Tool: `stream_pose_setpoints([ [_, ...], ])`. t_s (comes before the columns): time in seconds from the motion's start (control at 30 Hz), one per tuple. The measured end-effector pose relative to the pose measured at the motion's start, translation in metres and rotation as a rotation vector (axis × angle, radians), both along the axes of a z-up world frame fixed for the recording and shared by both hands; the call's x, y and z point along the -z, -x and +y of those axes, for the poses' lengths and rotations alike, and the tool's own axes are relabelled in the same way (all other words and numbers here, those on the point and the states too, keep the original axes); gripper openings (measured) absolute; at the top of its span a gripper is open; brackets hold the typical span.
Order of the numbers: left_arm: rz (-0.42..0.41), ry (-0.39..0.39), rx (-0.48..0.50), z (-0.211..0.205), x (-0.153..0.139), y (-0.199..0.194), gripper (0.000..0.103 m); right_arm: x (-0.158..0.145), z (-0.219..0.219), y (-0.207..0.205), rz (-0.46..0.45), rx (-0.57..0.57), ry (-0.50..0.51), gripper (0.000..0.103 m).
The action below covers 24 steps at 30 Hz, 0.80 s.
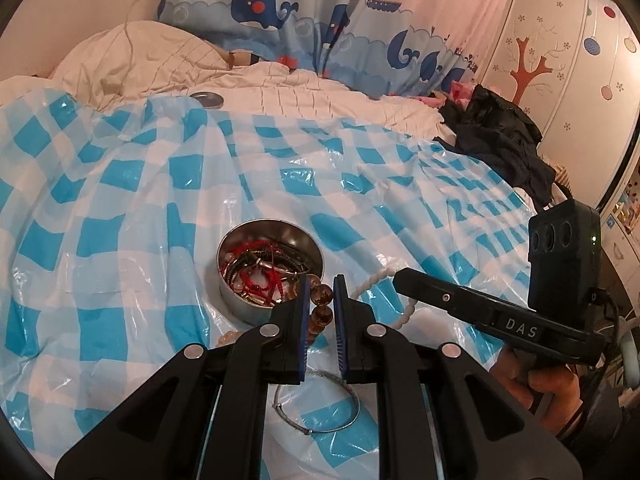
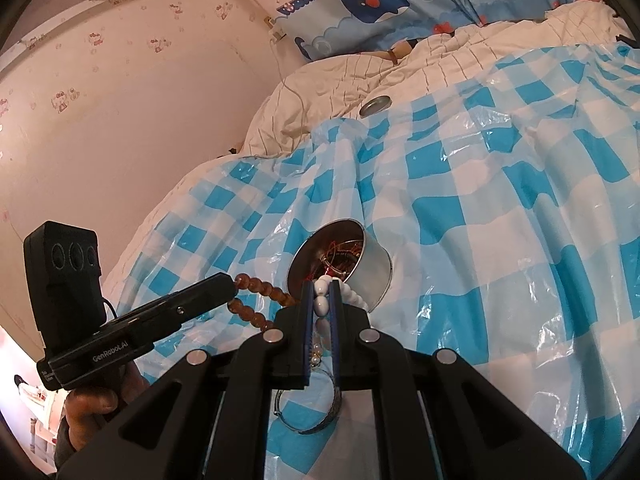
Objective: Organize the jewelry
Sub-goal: 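Lift both bead bracelets and carry both grippers over the silver tin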
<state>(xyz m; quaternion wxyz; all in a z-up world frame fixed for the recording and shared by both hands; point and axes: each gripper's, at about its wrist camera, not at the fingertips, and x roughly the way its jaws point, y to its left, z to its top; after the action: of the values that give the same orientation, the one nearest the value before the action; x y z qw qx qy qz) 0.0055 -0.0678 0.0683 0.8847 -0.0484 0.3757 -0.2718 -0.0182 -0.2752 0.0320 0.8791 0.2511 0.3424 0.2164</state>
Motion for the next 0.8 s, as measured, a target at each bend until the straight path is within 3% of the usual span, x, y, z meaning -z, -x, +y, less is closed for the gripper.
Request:
stream_pose_setpoints([
  [0.53, 0.008, 0.007, 0.008, -0.007, 0.002, -0.006, 0.010, -0.002, -0.005, 0.001, 0.008, 0.006, -0.009, 0.008],
  [0.8, -0.022, 0.062, -0.005, -0.006, -0.008, -0.013, 0.010, 0.000, -0.005, 0.000, 0.016, 0.006, -0.017, 0.008],
])
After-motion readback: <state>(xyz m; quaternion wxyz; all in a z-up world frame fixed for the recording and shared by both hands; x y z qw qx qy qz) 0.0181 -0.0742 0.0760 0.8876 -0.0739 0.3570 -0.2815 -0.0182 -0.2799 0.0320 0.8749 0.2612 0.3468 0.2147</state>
